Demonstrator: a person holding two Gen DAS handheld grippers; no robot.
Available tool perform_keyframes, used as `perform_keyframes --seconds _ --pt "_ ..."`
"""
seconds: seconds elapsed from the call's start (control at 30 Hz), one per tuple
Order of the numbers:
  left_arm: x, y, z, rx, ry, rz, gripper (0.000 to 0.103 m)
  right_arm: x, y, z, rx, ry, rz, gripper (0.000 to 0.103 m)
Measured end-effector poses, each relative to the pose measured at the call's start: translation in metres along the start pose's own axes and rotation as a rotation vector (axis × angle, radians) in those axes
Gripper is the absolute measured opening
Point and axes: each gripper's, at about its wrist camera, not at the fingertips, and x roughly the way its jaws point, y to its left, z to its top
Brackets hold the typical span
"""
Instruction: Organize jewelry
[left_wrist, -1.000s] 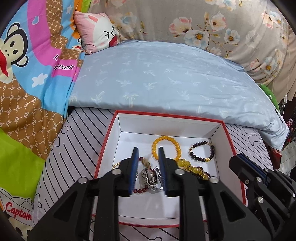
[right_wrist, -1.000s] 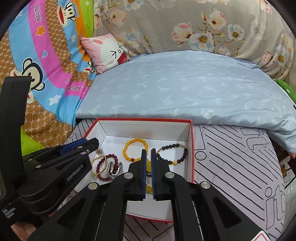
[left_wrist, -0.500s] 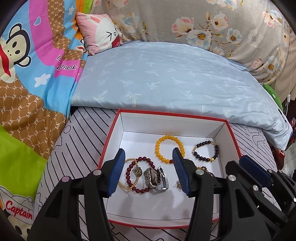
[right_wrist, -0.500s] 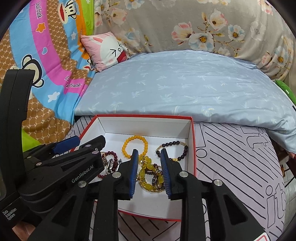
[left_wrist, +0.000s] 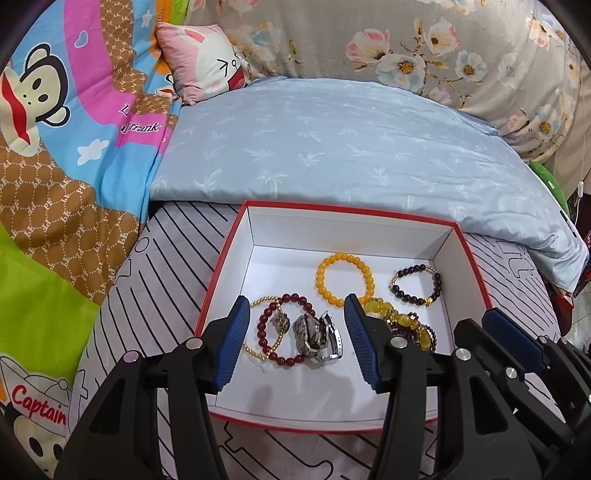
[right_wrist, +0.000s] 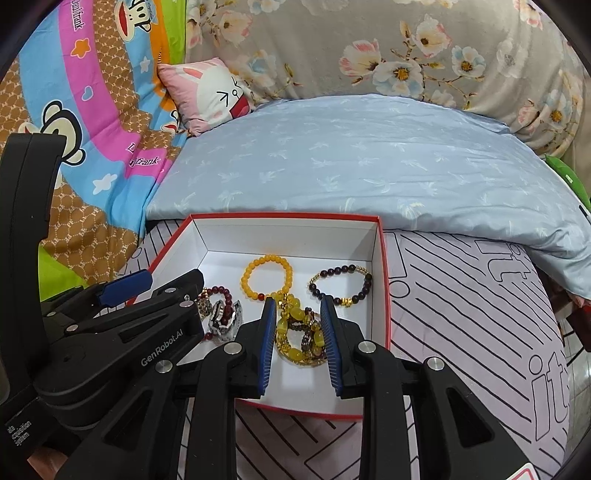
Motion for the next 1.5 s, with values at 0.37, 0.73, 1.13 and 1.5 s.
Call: perform_keyframes --seconds 0.37,0.73,1.13,1.5 --pt "-0.015 0.003 -0.017 -0.009 0.005 0.066 0.065 -0.018 -0.008 -0.017 0.015 -0.017 -0.088 0.057" --pt "-0.034 0.009 -0.030 -0.055 -0.005 0.121 0.083 -0.037 -0.016 -0.028 0.050 -0.038 -0.118 0.076" --pt "-0.049 0.004 -0.045 -0.026 -0.011 0.138 0.083 -0.050 -0.019 -0.043 0.073 -0.027 -0.118 0.076" --pt "-0.060 0.001 -0.047 -0.027 -0.020 0.138 0.083 -0.062 -0.020 -0.046 0.080 -0.037 -0.117 0.076"
